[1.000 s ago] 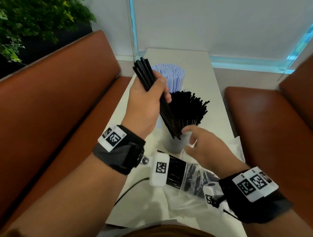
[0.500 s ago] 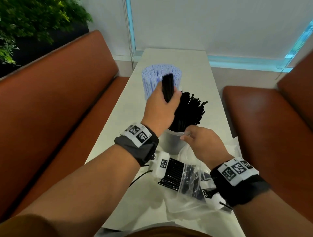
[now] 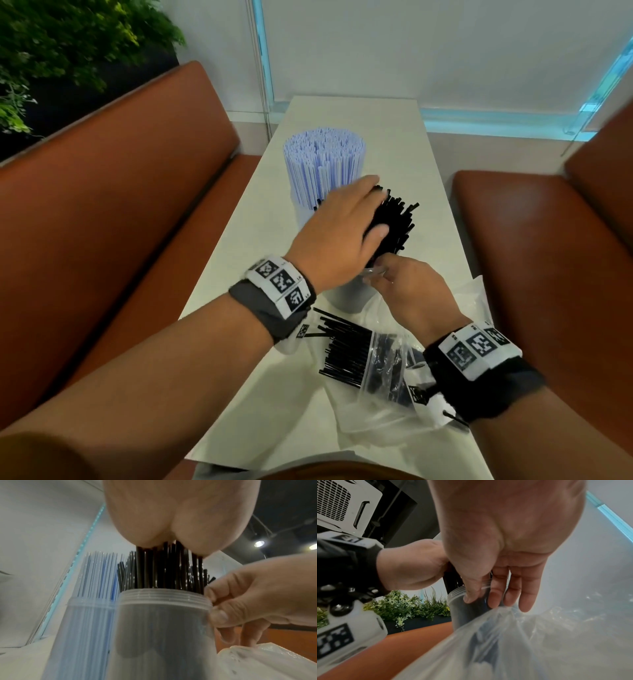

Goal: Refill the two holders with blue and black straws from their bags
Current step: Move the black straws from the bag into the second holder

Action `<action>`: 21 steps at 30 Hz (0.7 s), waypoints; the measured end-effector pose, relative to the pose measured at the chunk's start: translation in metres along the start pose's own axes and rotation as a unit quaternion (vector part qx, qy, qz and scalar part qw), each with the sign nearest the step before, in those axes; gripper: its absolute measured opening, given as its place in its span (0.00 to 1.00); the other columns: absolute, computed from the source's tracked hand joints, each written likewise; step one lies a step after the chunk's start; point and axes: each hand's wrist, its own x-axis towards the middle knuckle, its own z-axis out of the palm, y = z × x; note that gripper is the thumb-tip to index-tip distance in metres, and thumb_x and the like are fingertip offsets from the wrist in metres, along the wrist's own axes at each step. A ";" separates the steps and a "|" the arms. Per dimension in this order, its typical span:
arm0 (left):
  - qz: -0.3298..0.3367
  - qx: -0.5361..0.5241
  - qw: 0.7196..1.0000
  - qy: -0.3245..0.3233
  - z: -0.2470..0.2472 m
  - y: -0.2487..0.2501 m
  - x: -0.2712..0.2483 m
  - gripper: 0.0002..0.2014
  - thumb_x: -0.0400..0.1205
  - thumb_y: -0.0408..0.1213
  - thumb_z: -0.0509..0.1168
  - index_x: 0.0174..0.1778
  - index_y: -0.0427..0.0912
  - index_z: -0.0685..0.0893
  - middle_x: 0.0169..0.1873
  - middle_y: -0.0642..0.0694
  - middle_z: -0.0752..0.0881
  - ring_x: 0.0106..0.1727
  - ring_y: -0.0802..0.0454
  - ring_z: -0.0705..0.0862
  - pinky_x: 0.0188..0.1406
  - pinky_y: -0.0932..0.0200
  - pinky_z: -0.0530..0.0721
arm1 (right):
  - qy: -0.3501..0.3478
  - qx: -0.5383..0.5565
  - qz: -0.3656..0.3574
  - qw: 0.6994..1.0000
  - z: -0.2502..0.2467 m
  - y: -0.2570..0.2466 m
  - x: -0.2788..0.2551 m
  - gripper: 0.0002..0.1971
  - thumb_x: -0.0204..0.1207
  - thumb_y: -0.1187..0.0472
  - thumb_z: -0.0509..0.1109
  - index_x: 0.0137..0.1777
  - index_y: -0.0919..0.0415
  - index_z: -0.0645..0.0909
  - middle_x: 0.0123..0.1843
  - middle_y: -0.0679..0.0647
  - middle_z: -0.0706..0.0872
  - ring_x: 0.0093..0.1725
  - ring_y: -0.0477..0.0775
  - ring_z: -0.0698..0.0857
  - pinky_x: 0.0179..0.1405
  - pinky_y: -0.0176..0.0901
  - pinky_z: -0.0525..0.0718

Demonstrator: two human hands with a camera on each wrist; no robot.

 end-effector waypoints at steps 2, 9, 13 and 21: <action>0.016 0.022 0.998 -0.049 0.006 -0.003 -0.005 0.22 0.89 0.42 0.63 0.74 0.32 0.79 0.74 0.37 0.79 0.73 0.38 0.77 0.77 0.43 0.68 | -0.003 0.002 -0.001 1.000 -0.001 -0.001 -0.001 0.07 0.82 0.48 0.69 0.51 0.49 0.84 0.40 0.45 0.87 0.40 0.46 0.83 0.35 0.42 0.78; -0.008 0.145 0.981 -0.127 0.011 0.005 -0.005 0.34 0.89 0.56 0.53 0.86 0.38 0.62 0.85 0.39 0.64 0.86 0.42 0.59 0.86 0.43 0.55 | 0.011 -0.013 -0.012 1.000 0.001 -0.001 0.000 0.04 0.82 0.51 0.69 0.45 0.46 0.81 0.37 0.44 0.85 0.40 0.53 0.84 0.33 0.46 0.76; -0.013 0.080 0.995 -0.058 0.004 0.002 -0.002 0.32 0.87 0.57 0.56 0.82 0.38 0.71 0.81 0.40 0.71 0.83 0.42 0.67 0.84 0.43 0.58 | 0.006 0.000 -0.009 1.000 0.003 0.001 0.000 0.07 0.82 0.50 0.69 0.42 0.41 0.77 0.36 0.41 0.82 0.37 0.46 0.81 0.31 0.40 0.74; -0.041 0.017 0.996 -0.077 0.003 -0.002 -0.012 0.34 0.86 0.62 0.59 0.84 0.44 0.70 0.83 0.44 0.68 0.84 0.47 0.65 0.83 0.53 0.60 | 0.028 -0.037 -0.012 0.999 0.002 -0.004 -0.011 0.08 0.84 0.50 0.65 0.56 0.51 0.81 0.44 0.48 0.85 0.43 0.54 0.84 0.37 0.48 0.77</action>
